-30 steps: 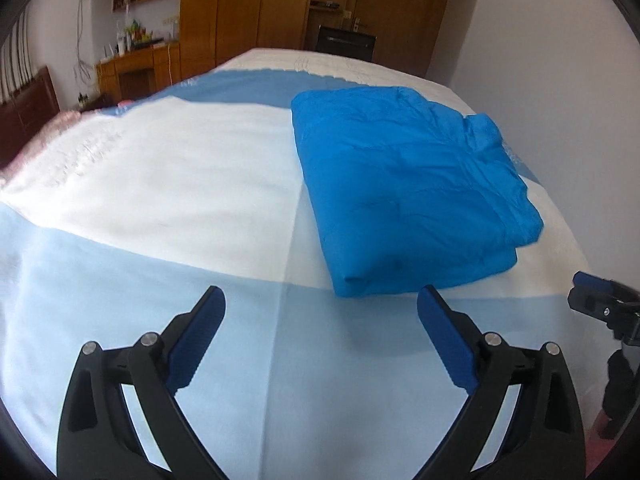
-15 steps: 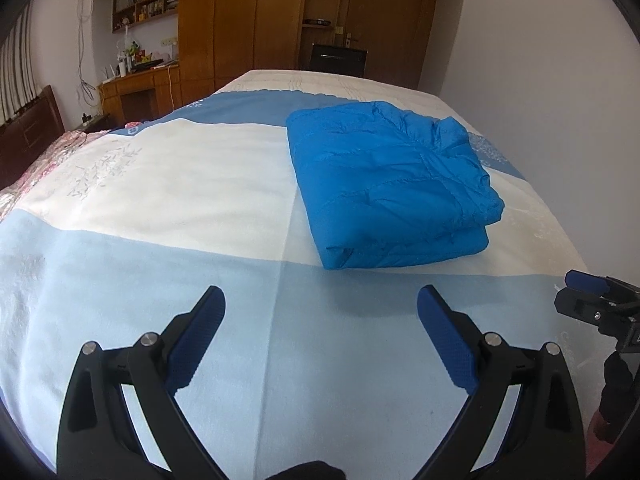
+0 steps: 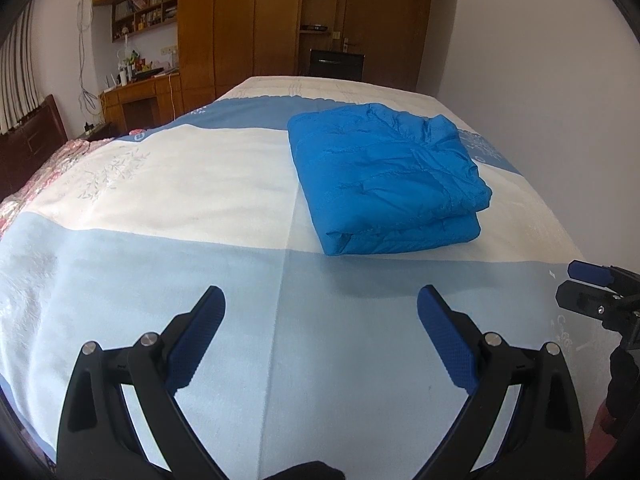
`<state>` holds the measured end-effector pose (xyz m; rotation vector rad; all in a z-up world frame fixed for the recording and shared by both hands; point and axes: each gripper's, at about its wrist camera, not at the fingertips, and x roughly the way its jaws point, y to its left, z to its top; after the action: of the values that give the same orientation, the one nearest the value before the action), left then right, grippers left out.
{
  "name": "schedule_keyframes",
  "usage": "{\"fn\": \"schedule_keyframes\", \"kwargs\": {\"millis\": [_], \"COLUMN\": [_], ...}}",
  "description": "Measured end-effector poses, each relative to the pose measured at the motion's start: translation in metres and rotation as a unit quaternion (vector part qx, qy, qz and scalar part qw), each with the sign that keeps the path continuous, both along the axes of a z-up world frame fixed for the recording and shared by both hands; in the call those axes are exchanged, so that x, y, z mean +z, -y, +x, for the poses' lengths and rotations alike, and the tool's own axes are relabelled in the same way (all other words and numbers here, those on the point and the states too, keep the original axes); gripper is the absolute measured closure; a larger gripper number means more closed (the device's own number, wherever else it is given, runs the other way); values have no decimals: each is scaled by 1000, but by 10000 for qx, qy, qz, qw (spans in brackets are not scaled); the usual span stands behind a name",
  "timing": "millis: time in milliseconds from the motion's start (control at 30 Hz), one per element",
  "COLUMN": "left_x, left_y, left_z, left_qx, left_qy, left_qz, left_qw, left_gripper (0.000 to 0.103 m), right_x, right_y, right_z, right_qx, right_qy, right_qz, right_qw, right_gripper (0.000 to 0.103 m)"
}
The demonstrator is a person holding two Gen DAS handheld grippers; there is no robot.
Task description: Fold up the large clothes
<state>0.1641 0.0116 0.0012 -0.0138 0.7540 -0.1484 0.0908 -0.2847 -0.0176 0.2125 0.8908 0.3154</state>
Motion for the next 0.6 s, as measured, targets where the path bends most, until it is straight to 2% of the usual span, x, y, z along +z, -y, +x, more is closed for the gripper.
{"fn": "schedule_keyframes", "kwargs": {"millis": [600], "left_x": [5], "left_y": [-2], "left_z": [-11], "left_qx": [-118], "left_qy": [62], "left_qz": [38], "left_qw": [9999], "left_gripper": [7], "right_x": [1], "right_y": [-6], "right_z": [-3], "right_qx": [33], "right_qy": [33], "right_qz": [-50], "right_qw": [10000], "right_gripper": [4]}}
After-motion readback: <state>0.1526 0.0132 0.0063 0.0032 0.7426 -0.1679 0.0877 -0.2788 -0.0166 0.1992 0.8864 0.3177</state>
